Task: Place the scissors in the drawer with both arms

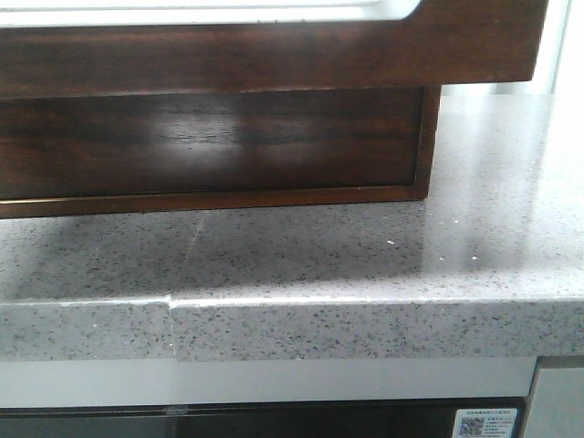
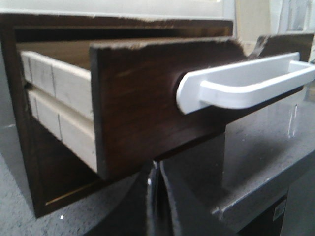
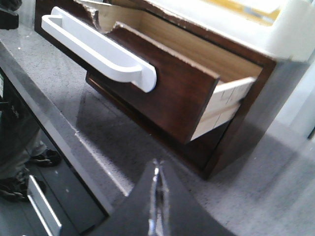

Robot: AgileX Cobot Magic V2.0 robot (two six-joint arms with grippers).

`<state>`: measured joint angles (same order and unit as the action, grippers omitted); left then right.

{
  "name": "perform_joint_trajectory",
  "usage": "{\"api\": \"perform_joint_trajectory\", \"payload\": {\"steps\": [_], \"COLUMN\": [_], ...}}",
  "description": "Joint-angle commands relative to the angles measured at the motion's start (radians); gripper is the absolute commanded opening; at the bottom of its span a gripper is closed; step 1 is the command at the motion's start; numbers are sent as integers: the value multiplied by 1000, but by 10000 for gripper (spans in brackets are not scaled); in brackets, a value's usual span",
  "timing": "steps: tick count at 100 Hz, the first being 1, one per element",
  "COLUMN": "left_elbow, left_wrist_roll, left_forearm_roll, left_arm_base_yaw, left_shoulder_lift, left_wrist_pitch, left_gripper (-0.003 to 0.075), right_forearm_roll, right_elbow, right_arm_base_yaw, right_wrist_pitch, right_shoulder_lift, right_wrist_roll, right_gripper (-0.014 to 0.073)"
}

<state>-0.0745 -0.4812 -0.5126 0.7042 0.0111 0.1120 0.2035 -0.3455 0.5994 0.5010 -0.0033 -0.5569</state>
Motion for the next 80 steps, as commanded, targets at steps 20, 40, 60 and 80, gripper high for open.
{"api": "perform_joint_trajectory", "payload": {"steps": [20,40,60,80], "left_elbow": [-27,-27,-27,-27], "left_wrist_roll": [-11,-11,-11,-11], "left_forearm_roll": [70,70,70,70], "left_arm_base_yaw": [7,7,7,7], "left_shoulder_lift": [11,11,11,11], "left_wrist_pitch": [-71,-71,-71,-71], "left_gripper": [-22,-22,-22,-22], "right_forearm_roll": [14,14,14,14], "right_elbow": [0,0,0,0], "right_arm_base_yaw": [-7,-7,-7,-7], "right_wrist_pitch": [-110,-110,-110,-110], "right_shoulder_lift": [8,8,8,8], "right_wrist_roll": [33,33,33,33], "right_gripper": [-61,-61,-61,-61]}}
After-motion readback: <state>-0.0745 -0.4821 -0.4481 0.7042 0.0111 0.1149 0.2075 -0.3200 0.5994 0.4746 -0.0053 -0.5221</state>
